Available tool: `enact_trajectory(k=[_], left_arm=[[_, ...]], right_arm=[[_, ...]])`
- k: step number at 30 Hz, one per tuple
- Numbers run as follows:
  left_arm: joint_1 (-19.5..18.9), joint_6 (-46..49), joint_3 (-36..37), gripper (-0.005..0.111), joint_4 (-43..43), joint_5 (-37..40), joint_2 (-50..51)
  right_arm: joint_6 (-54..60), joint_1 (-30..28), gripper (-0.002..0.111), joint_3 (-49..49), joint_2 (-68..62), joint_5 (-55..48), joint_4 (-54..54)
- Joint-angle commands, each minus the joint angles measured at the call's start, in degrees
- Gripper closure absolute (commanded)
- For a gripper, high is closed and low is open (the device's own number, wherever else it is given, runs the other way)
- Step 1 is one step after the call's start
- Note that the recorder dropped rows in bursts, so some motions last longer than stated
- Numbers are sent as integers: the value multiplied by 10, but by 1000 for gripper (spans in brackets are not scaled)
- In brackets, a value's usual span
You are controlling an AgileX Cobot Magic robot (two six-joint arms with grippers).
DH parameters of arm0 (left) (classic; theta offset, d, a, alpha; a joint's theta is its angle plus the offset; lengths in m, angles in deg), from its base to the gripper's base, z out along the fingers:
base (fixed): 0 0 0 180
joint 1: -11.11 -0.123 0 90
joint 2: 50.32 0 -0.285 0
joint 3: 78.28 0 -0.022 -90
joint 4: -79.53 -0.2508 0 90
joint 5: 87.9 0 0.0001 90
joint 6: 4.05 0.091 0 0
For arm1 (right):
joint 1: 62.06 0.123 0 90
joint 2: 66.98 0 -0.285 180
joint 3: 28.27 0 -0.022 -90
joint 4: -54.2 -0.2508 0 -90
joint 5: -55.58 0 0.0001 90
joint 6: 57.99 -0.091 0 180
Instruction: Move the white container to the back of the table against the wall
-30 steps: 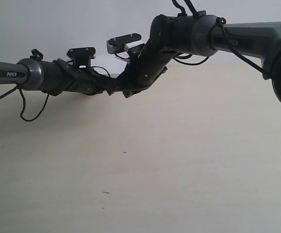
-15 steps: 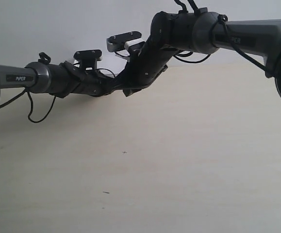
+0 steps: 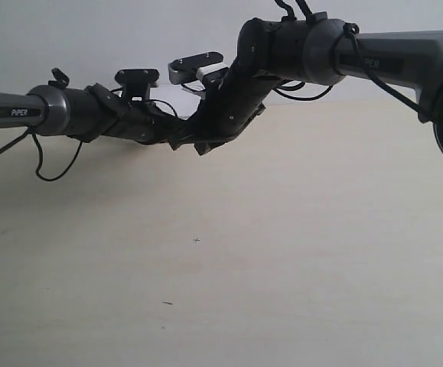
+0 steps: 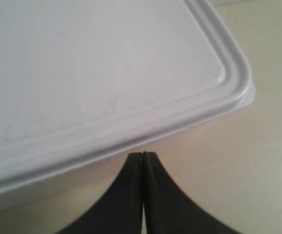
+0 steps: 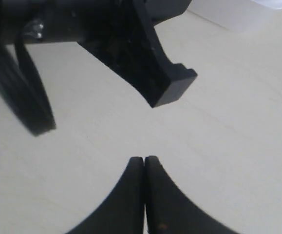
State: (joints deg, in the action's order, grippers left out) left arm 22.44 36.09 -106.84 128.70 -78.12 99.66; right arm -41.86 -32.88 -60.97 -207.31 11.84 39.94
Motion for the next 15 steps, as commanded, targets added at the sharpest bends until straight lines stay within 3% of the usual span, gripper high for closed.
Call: enact_trajectory(k=[1, 7, 15], left_arm=[[-2, -6, 48, 107, -3, -9, -43], [-2, -6, 133, 107, 15, -26, -94], [0, -11, 304, 107, 63, -151, -231]], right_arm=[[4, -3, 108, -3, 14, 0, 2], [4, -3, 108, -3, 26, -3, 2], [4, -3, 108, -3, 48, -35, -3]])
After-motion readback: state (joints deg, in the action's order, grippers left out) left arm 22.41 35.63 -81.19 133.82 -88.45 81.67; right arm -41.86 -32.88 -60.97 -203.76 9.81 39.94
